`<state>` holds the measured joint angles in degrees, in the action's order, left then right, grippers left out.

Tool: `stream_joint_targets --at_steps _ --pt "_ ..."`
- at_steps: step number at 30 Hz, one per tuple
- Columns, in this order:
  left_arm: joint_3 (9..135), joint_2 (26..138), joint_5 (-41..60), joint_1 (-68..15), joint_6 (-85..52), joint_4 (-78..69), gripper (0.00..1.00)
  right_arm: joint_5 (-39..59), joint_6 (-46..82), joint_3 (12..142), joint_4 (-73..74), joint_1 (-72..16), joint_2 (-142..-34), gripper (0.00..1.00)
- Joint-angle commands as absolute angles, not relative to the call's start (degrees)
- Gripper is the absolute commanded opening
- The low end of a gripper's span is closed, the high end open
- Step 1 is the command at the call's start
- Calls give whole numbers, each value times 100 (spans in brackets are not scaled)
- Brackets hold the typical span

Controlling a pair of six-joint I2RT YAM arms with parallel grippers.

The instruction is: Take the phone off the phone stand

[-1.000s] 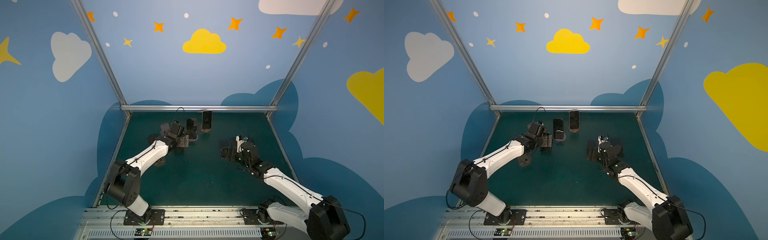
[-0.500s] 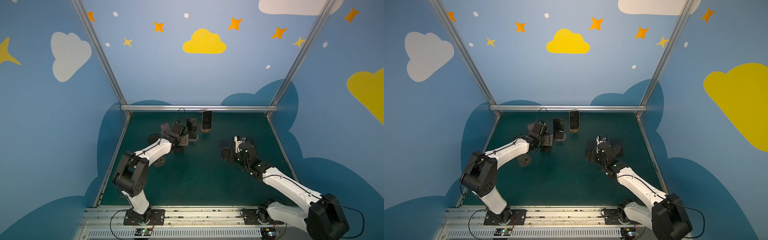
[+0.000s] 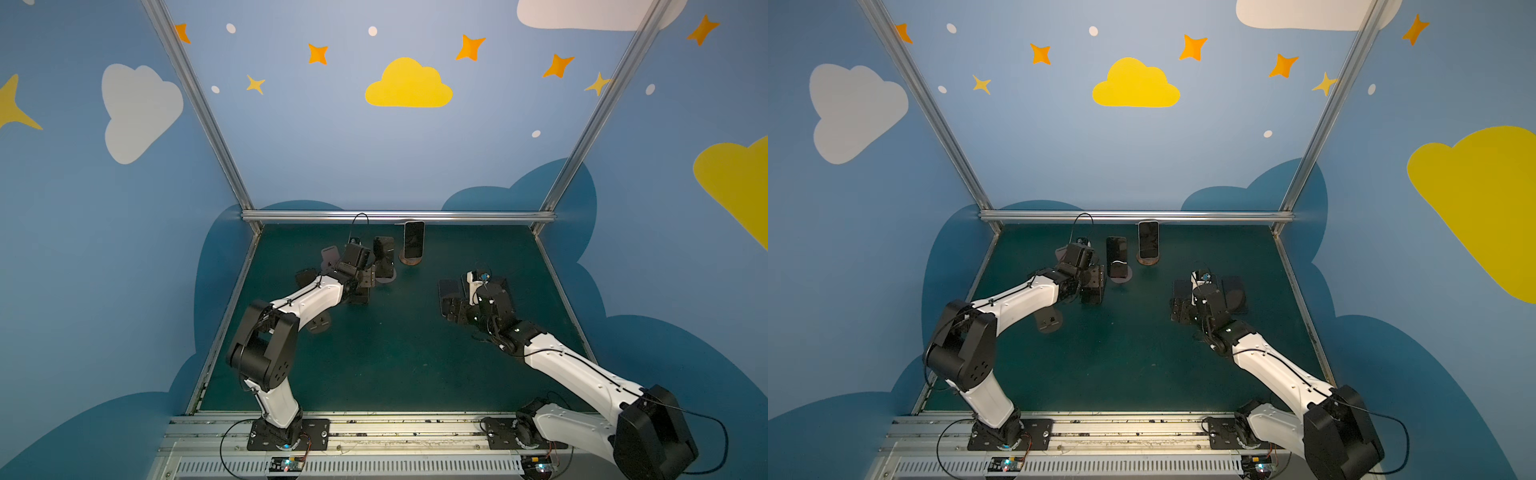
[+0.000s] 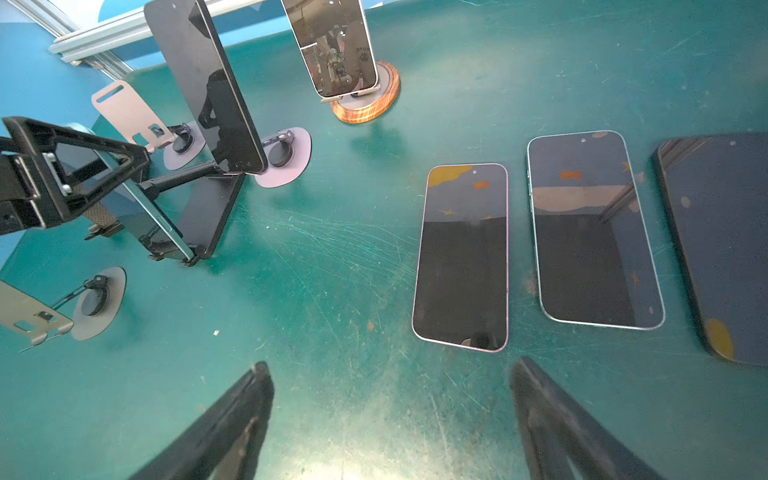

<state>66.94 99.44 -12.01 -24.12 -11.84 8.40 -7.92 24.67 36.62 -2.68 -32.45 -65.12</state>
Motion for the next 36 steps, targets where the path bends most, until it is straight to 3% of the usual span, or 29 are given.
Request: stream_joint_targets --at_steps 1,25,36 --pt "6671 10006 -1189 -2391 -1265 693 75 -911 2407 3832 -385 -3287 -6534 89" --pt "6590 8885 -1382 -2723 -959 1289 69 -939 2449 3831 -391 -3357 -6588 89" --pt "6524 8201 -1612 -3507 -1328 1617 67 -1210 2567 3815 -447 -3366 -6373 89"
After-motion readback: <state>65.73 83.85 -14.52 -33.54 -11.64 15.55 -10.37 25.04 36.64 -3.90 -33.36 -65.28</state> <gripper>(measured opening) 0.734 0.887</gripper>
